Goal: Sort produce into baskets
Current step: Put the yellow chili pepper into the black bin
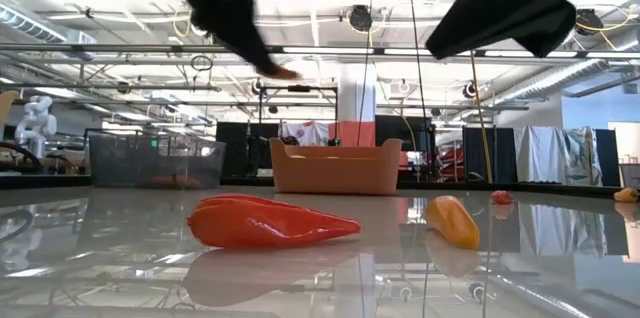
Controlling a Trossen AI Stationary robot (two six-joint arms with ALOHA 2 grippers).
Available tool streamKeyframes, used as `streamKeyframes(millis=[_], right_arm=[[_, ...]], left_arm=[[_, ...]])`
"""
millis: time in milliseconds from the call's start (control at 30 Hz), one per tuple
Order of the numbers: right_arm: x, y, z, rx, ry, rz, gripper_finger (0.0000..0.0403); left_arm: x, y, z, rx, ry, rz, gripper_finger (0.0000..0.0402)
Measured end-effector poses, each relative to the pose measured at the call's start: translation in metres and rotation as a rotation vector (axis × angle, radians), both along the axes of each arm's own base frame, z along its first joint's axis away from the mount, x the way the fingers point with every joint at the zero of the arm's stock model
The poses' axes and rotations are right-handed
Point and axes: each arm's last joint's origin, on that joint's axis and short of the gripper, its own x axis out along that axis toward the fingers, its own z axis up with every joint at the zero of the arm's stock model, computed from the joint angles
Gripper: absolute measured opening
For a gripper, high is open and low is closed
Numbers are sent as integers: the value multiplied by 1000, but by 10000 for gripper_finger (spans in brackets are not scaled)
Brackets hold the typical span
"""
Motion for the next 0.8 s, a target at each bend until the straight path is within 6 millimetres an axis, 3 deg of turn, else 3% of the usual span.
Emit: streamKeyframes(millis=[133, 267, 533, 800], right_arm=[[3, -2, -1, 8, -8, -13, 0], [4, -3, 0, 8, -15, -12, 0], [6, -2, 1, 13, -32, -11, 0], [8, -6, 1, -6, -25, -8, 0]], left_arm=[[-37, 27, 21, 81, 110, 121, 35], [-67, 57, 27, 143, 227, 279, 36], [-103, 120, 3, 111, 431, 501, 36], [-115, 147, -21, 97, 533, 519, 39]])
